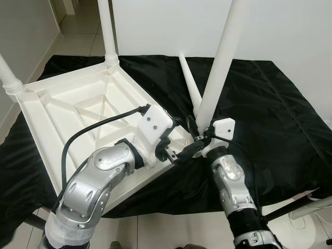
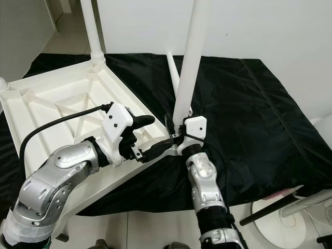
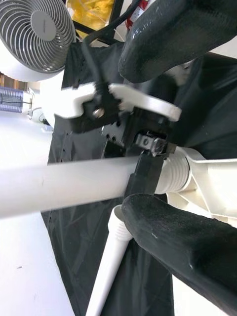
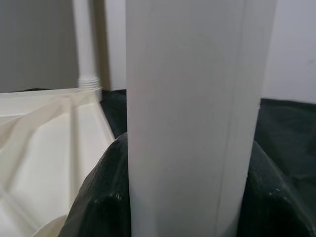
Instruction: Building children table
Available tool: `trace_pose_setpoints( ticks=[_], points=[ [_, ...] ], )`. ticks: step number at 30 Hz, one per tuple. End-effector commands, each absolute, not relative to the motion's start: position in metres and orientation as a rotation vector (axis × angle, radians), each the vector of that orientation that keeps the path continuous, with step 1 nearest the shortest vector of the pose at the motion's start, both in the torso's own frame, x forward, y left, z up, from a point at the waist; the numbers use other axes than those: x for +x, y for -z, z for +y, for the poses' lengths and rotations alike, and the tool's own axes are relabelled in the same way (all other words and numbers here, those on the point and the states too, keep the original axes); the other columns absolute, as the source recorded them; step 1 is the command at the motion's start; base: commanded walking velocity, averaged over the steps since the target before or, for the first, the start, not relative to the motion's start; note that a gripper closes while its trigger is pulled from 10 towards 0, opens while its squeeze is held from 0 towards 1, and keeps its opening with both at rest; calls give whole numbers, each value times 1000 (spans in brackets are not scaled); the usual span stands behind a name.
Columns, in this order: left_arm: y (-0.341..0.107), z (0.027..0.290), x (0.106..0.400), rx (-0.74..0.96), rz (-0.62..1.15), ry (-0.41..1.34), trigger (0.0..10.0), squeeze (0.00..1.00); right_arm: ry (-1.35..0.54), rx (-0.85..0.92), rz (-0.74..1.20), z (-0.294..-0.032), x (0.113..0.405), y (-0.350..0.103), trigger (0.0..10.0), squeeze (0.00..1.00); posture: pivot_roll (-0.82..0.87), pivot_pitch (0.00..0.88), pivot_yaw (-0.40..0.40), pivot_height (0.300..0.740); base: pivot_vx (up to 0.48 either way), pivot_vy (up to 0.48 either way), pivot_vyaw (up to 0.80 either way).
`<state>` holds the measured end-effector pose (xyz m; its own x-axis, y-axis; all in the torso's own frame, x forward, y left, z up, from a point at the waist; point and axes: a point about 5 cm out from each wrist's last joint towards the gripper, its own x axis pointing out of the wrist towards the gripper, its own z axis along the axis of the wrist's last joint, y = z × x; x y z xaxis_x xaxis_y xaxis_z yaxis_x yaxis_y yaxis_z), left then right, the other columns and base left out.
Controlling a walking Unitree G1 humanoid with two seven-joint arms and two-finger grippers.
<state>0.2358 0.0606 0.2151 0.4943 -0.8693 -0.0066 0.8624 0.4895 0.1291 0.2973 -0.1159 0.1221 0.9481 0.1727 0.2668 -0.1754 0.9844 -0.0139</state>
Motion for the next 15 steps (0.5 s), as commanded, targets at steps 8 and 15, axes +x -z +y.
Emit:
trace_pose_setpoints(
  ticks=[8, 15],
  points=[
    [-217, 62, 235, 138, -77, 997, 10000, 0, -101, 51, -123, -115, 283, -91, 10000, 0, 9, 24, -29, 740, 0, 0, 0],
    [-217, 61, 235, 141, -76, 1003, 10000, 0, -69, 63, -132, -115, 282, -95, 10000, 0, 6, 20, -28, 740, 0, 0, 0]
  ],
)
